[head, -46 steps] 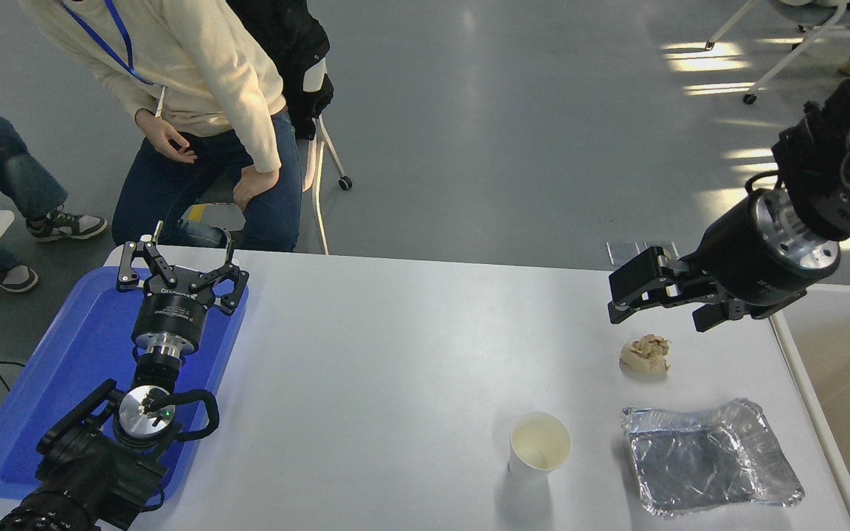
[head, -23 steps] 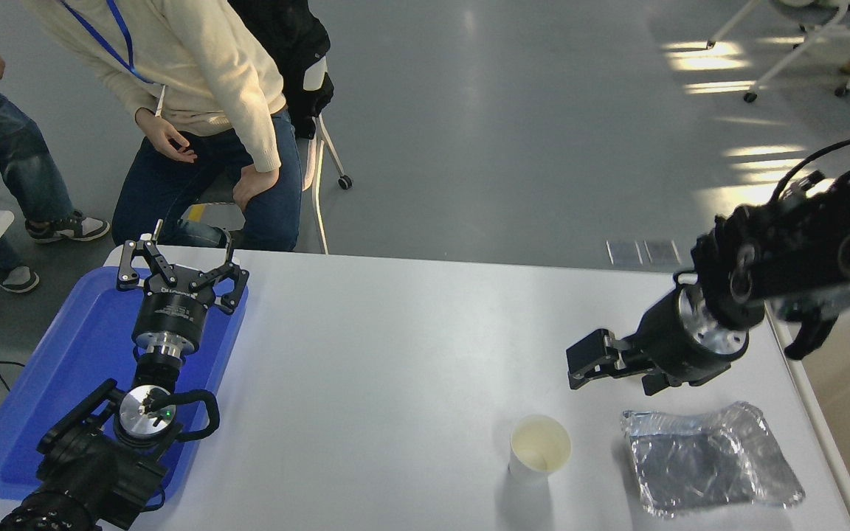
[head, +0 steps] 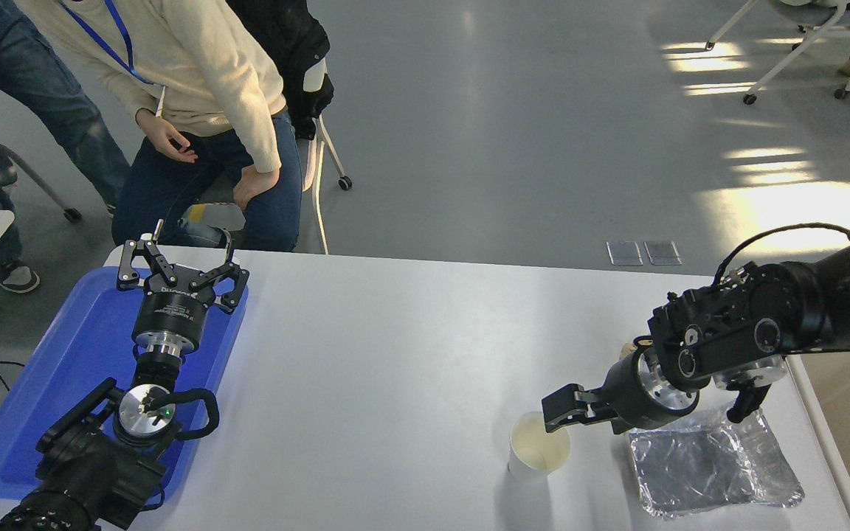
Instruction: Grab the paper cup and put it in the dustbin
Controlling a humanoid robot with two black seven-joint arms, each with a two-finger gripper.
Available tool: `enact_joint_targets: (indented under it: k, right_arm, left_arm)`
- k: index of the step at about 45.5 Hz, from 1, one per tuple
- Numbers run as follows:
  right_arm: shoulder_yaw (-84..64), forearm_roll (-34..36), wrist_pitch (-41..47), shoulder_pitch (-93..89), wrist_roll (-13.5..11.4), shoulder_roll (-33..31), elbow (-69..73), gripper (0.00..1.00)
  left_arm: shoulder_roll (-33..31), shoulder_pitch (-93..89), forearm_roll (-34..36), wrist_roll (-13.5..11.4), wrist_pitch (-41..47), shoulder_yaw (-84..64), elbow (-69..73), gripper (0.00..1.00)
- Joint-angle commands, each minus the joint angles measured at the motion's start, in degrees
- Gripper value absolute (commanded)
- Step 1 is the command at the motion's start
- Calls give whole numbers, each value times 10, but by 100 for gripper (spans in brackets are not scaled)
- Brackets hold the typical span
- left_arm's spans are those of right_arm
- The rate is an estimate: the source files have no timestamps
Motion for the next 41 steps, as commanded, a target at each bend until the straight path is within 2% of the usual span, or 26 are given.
enact_joint_targets:
  k: [1,9,16,20,23,30,35,38,41]
  right_arm:
    - [7,-14,-13,-44,0,11,-33,99]
    - [7,-21,-22,-65,0,13,-47,97]
    - [7,-22,-27,-69,1,14,-48,86]
    - [7,-24,-27,-70,11,14,-48,68]
    - [7,-28,-27,-72,14,14,-48,61]
    - [7,-30,-29,-75,16,21,-48,35]
    - [7,-30,-32,-75,16,21,-48,22]
    - [7,-30,-33,-76,17,22,-48,2]
    - [7,-30,-33,-76,17,26,-48,0]
  left_arm:
    - [0,0,0,0,0,0,0,100]
    - [0,0,0,0,0,0,0,100]
    - [0,0,0,0,0,0,0,100]
    - [0,0,0,0,0,0,0,100]
    - [0,0,0,0,0,0,0,100]
    - [0,0,0,0,0,0,0,100]
    - [0,0,0,0,0,0,0,100]
    - [0,0,0,0,0,0,0,100]
    - [0,0,0,0,0,0,0,100]
